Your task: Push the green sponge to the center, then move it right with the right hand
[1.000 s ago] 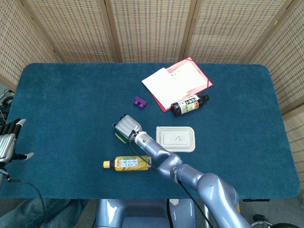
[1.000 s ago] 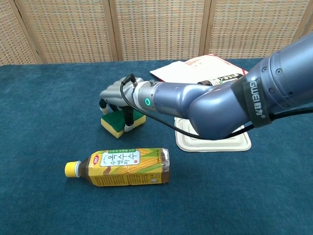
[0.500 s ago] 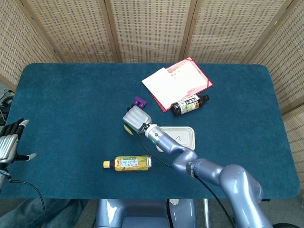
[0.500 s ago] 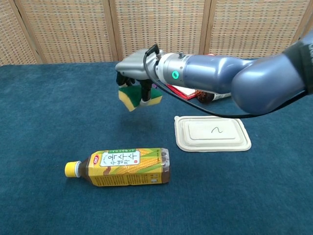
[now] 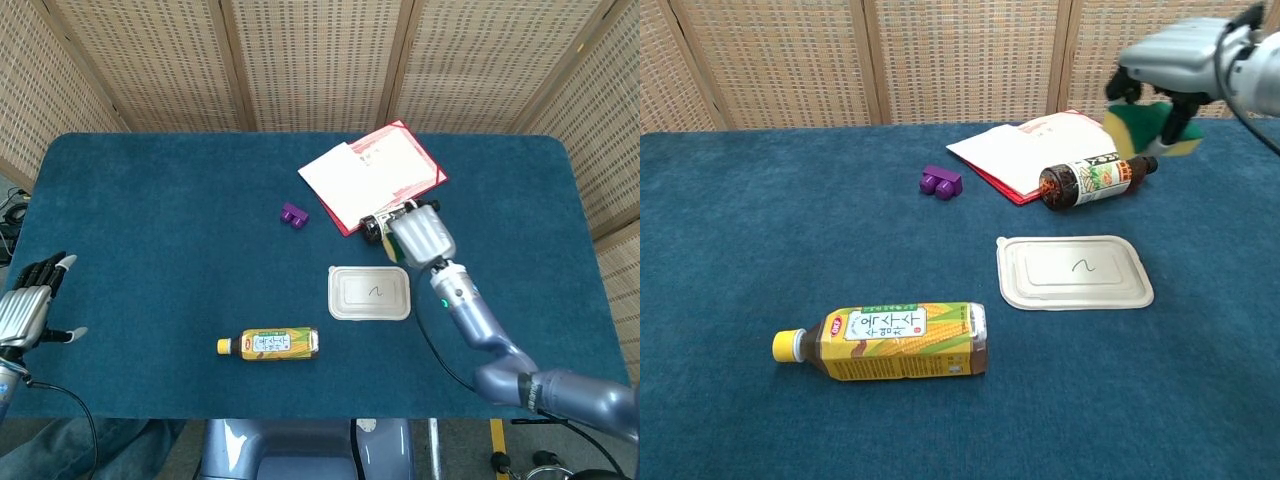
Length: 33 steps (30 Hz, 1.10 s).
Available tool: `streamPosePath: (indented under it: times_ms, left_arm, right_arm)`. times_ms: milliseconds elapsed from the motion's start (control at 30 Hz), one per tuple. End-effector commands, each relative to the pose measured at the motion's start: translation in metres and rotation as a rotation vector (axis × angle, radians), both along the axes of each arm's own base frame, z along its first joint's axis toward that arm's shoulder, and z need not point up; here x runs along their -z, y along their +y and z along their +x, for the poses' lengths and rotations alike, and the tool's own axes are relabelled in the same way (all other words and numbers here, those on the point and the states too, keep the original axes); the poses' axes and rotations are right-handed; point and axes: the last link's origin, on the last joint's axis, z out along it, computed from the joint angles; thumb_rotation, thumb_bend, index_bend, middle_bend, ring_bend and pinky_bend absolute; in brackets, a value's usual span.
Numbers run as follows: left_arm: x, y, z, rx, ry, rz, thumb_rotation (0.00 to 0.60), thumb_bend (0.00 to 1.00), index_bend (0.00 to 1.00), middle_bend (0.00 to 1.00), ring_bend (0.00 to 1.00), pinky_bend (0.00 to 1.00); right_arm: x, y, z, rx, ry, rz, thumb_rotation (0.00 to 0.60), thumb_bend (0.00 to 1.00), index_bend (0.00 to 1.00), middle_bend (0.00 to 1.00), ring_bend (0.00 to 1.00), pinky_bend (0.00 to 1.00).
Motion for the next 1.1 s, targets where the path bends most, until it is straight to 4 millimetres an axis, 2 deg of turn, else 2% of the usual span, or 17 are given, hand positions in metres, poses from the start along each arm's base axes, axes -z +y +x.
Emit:
streamPosePath:
  times_ms: [33,300,567,867,1100]
  left_arm:
    - [0.000,-0.001,0.002,0.010,-0.003,-0.003,0.600,0.07,0.00,0.00,0.00,0.00]
    - [0.002,-0.004,0.006,0.029,-0.002,-0.015,0.600,0.07,0.00,0.00,0.00,0.00]
    - [0.001,-0.008,0.010,0.044,-0.007,-0.014,0.600,0.07,0.00,0.00,0.00,0.00]
    - [-0.001,-0.009,0.008,0.042,-0.011,-0.016,0.600,0.07,0.00,0.00,0.00,0.00]
    - [0.000,-0.008,0.007,0.033,-0.009,-0.024,0.600,0.07,0.00,0.00,0.00,0.00]
  right_arm:
    - [-0.010,0.021,-0.037,0.136,0.063,-0.031,0.600,0.27,0.54,0.49,0.32,0.36]
    - [-0.002,0.035,-0.052,0.254,0.145,-0.052,0.600,0.27,0.54,0.48,0.31,0.36]
    - [0.024,0.044,-0.057,0.332,0.205,-0.035,0.600,0.27,0.54,0.48,0.31,0.36]
    - [0.050,0.042,-0.064,0.367,0.229,-0.010,0.600,0.27,0.54,0.47,0.30,0.36]
    - [0.062,0.041,-0.072,0.370,0.270,0.001,0.600,0.27,0.54,0.45,0.28,0.36]
